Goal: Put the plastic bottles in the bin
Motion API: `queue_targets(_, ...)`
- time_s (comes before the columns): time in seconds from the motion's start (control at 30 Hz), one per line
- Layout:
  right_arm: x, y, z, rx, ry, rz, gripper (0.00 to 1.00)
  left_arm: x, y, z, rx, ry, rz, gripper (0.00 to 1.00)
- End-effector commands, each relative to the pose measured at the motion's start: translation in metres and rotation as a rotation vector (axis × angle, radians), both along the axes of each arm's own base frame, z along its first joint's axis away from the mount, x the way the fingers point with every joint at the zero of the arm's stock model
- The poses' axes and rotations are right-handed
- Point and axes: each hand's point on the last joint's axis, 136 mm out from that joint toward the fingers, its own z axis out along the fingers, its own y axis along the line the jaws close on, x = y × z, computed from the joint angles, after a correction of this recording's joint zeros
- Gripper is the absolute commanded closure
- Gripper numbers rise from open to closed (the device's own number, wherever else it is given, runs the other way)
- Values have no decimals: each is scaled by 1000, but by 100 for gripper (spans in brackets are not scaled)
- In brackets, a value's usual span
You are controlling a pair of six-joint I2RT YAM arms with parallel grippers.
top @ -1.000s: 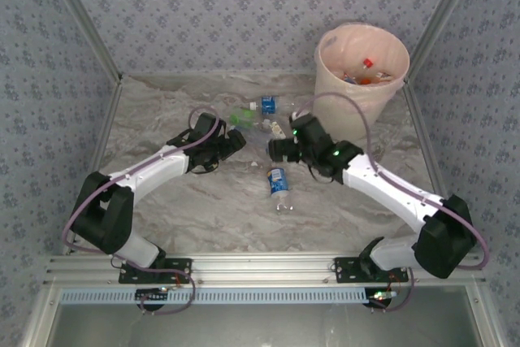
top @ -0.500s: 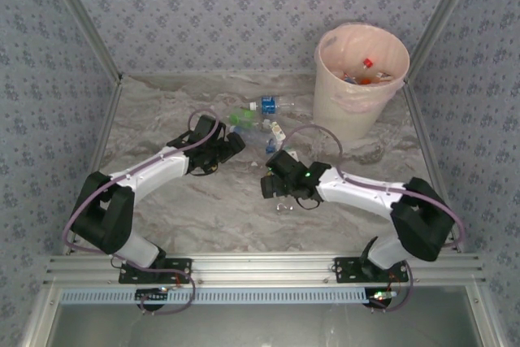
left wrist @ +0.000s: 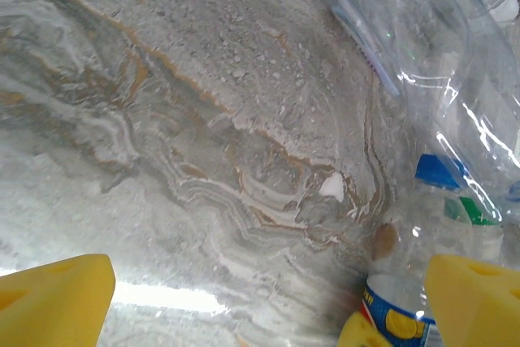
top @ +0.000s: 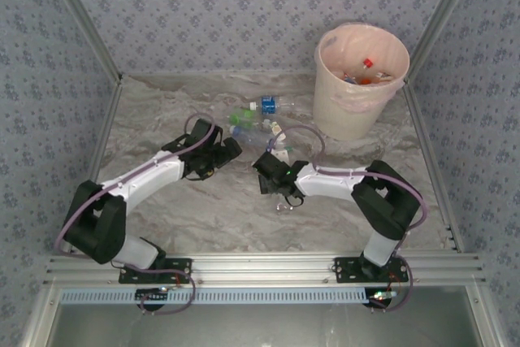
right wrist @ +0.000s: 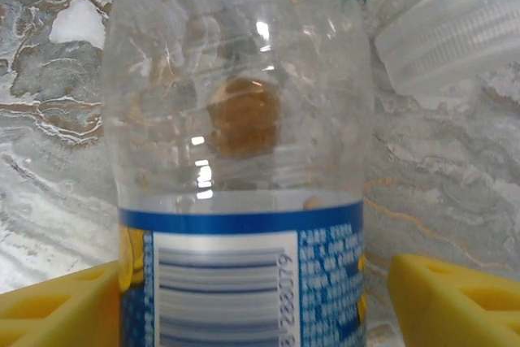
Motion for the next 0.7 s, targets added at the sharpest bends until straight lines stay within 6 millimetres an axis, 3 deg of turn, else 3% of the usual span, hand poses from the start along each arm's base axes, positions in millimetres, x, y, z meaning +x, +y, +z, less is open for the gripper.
queue_targets(0.0,7,-2,0,-5,-45,-2,25,-16,14,10,48,10,8,2)
queue_targets(0.23,-7,-18,11,13,-91,25,43,-14,19,20,53,-45,21,2)
queue_targets(0.53,-27,-61,54,54,-293,-14,57,-6,19,40,72,-146,-16,2)
queue_targets(0.67,-27,-62,80,119,-395,36,60,-2,16,36,59,-180,-27,2)
